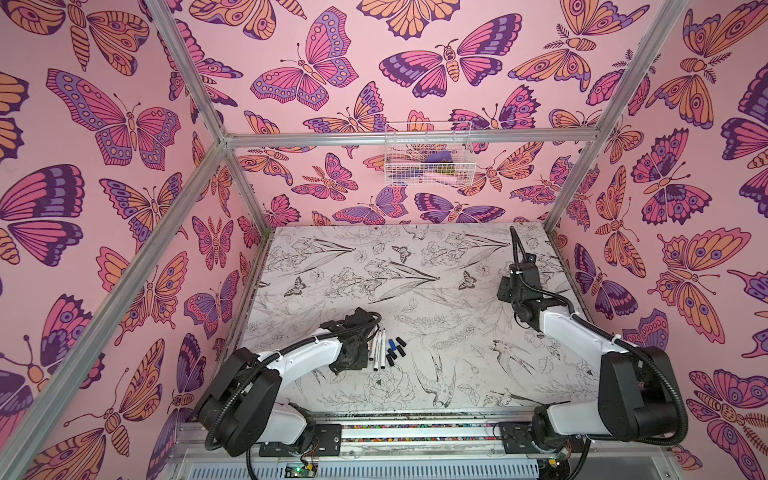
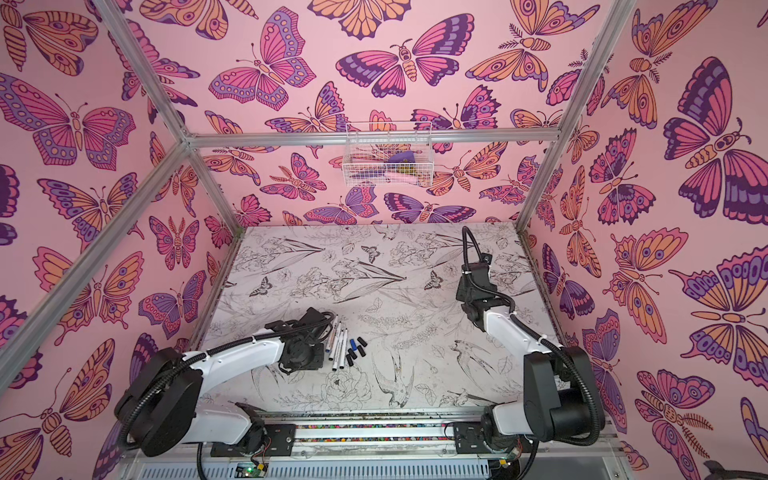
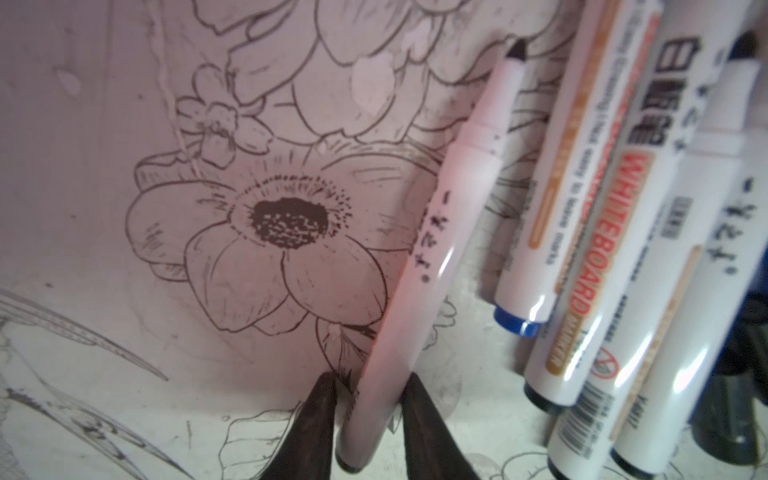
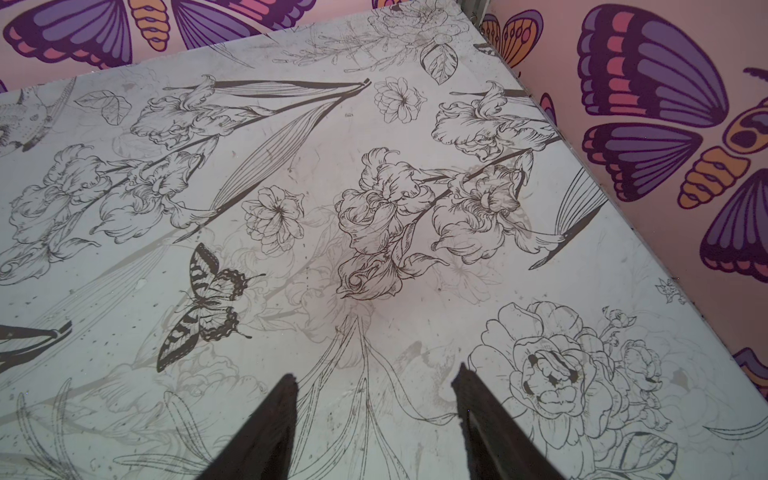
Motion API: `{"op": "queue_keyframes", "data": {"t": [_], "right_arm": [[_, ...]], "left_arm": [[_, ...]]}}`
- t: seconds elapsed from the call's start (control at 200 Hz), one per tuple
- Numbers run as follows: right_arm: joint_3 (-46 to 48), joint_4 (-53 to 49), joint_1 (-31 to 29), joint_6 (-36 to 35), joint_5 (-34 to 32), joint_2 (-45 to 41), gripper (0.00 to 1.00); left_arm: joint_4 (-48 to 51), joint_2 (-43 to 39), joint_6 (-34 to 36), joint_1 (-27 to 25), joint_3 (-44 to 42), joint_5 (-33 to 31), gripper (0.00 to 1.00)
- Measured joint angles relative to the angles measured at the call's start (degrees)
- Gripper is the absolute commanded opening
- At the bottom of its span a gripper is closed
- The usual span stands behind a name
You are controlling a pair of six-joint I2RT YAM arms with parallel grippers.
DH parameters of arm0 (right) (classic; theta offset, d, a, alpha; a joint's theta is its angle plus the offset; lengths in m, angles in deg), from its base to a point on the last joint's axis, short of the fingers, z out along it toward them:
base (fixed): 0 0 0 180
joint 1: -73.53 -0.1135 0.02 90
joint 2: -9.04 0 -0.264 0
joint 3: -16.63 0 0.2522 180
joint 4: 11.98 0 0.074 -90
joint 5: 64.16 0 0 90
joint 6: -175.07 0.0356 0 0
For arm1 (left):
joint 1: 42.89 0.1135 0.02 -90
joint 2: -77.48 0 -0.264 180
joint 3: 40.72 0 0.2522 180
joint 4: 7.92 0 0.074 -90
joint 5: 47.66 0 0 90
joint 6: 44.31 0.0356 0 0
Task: Insert the pens into the pen caps
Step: 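Grasp a white marker with the left gripper while the right arm lifts, then lift the marker upright with the left gripper while the right gripper moves toward it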
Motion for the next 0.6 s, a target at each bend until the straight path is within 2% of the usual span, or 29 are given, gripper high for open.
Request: {"op": "queue_keyframes", "data": {"t": [0.11, 0.235, 0.335, 0.491, 0.601], "right_arm": [[-0.02, -0.02, 0.0, 0.02, 0.13, -0.02, 0.63], [-0.26, -0.42, 0.0, 0.15, 1.4, -0.04, 0.62], [-0.57, -0.52, -0.02, 1.36, 5.42, -0.33, 0.62], [-1.2, -0.15, -2.69, 6.1, 15.06, -0.5, 0.62], [-3.63, 0.48, -9.14, 7.8, 24.96, 0.33, 0.62]], "left_arm": [[0.2, 0.37, -0.85, 0.0, 0.57, -0.61, 0.0], [0.42, 0.35, -1.18, 0.0, 1.05, -1.31, 0.0], [1.57, -1.18, -1.25, 0.04, 1.62, -2.99, 0.0], [-1.97, -7.02, 2.19, 0.15, 4.98, -3.41, 0.0], [-11.34, -12.9, 6.8, 0.2, 5.14, 2.32, 0.0]]}}
